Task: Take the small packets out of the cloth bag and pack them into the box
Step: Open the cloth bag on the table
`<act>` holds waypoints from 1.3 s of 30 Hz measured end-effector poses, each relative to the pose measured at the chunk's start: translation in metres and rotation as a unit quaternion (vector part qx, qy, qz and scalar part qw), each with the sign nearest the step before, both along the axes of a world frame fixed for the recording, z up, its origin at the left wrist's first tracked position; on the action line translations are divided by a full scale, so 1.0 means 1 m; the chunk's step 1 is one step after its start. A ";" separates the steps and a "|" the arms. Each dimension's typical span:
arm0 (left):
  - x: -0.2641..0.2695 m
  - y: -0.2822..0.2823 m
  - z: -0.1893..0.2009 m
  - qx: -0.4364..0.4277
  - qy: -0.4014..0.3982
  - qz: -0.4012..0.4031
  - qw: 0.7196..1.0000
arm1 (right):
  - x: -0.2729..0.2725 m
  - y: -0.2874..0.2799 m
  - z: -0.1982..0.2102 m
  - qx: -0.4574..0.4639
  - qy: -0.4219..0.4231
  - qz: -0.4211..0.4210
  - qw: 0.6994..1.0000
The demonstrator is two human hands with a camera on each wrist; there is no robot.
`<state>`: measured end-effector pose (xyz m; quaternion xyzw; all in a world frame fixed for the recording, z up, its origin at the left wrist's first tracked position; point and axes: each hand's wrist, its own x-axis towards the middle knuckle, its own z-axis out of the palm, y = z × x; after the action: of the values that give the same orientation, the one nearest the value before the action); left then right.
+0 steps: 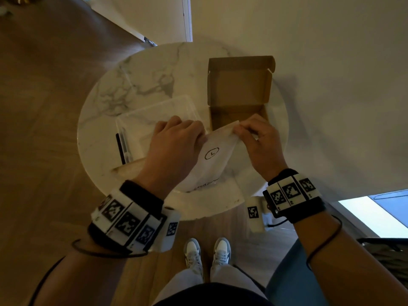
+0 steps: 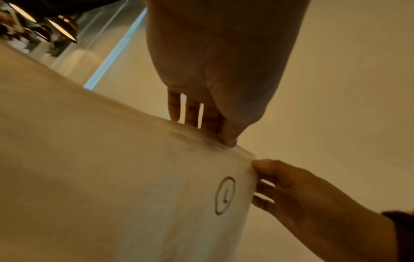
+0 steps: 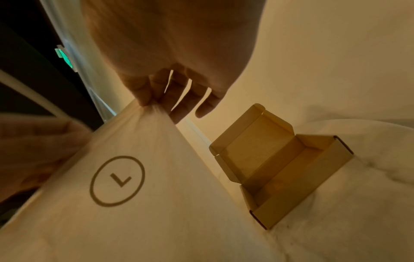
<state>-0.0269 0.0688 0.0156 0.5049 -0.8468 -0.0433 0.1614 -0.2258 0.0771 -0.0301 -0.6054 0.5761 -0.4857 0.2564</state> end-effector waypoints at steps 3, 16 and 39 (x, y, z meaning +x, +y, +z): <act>0.023 0.004 0.002 0.023 0.000 0.025 0.999 | -0.001 -0.003 0.001 0.026 -0.042 -0.020 0.999; 0.094 0.038 0.025 0.040 -0.033 0.131 0.990 | -0.012 -0.024 -0.004 0.068 -0.146 -0.104 0.982; 0.054 0.060 0.045 0.170 0.074 0.040 0.982 | 0.085 0.015 0.043 0.286 -0.192 0.044 0.938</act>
<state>0.0271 0.1290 0.0609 0.5537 -0.7921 -0.2174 0.1368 -0.1409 0.0924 0.0134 -0.4262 0.6034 -0.3957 0.5456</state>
